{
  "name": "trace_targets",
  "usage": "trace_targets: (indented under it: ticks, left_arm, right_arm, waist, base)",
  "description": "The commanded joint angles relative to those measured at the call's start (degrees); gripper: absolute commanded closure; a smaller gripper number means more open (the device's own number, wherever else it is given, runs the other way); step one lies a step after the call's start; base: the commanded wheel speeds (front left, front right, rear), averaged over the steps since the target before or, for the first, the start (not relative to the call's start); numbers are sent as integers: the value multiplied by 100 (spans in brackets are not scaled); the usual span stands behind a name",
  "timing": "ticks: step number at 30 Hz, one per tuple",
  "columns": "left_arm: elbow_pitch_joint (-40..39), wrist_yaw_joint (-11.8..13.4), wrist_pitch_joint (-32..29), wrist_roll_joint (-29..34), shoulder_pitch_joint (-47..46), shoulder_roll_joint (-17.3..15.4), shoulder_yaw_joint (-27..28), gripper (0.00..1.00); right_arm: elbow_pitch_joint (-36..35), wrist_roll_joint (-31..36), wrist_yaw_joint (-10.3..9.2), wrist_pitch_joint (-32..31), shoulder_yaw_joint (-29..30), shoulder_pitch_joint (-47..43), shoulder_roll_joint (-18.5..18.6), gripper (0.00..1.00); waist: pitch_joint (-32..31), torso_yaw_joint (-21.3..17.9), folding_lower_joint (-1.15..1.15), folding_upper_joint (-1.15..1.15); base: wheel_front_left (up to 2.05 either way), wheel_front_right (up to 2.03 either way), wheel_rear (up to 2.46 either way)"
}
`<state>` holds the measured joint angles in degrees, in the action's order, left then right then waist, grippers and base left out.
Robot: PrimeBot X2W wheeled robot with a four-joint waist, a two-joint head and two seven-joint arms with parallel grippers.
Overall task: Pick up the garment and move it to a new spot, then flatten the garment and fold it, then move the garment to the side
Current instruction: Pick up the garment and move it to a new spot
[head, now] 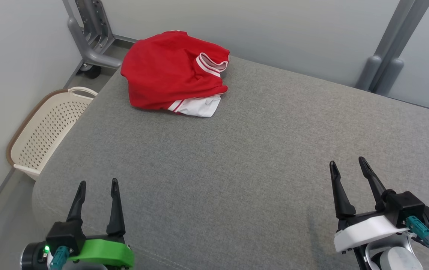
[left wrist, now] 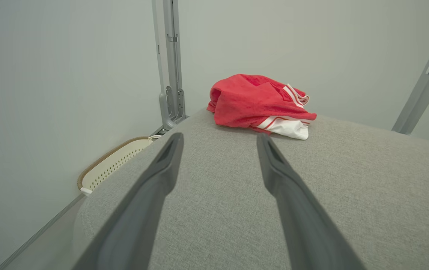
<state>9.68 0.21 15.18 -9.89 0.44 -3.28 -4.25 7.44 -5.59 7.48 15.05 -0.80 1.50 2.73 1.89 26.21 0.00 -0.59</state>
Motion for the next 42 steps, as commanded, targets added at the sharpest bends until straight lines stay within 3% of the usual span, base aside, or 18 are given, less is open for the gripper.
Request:
trace_targets:
  ticks: [1, 11, 19, 27, 34, 42]
  left_arm:
    - [-3, -39, 0, 60, -176, -85, 31, 0]
    - [44, -281, -103, -39, -1321, -451, 221, 0]
    - [358, -574, -985, -301, -2673, -984, 250, 0]
    - [1106, -722, -1927, -675, -4169, -1532, 140, 0]
    - [1834, -763, -2692, -1207, -5205, -1795, -30, 0]
    - [2406, -767, -3004, -1700, -5810, -1959, -370, 0]
  right_arm:
    - [3, -9, 3, 18, 19, 4, 27, 0]
    - [-92, 162, 3, 18, 163, 165, 28, 0]
    - [-315, 390, 3, 17, 298, 472, 28, 0]
    - [-638, 662, 3, 17, 319, 985, 27, 0]
    - [-855, 795, 3, 18, 258, 1446, 27, 0]
    - [-971, 833, 3, 18, 190, 1718, 26, 0]
  waist:
    - [17, -53, 0, 59]
    - [248, -389, 0, 59]
    - [796, -882, 0, 59]
    - [1794, -1430, 0, 59]
    - [2577, -1800, 0, 59]
    - [3054, -2036, 0, 59]
  base:
    - [0, 0, 0]
    - [0, 0, 0]
    - [0, 0, 0]
    - [0, 0, 0]
    - [0, 0, 0]
    - [0, 0, 0]
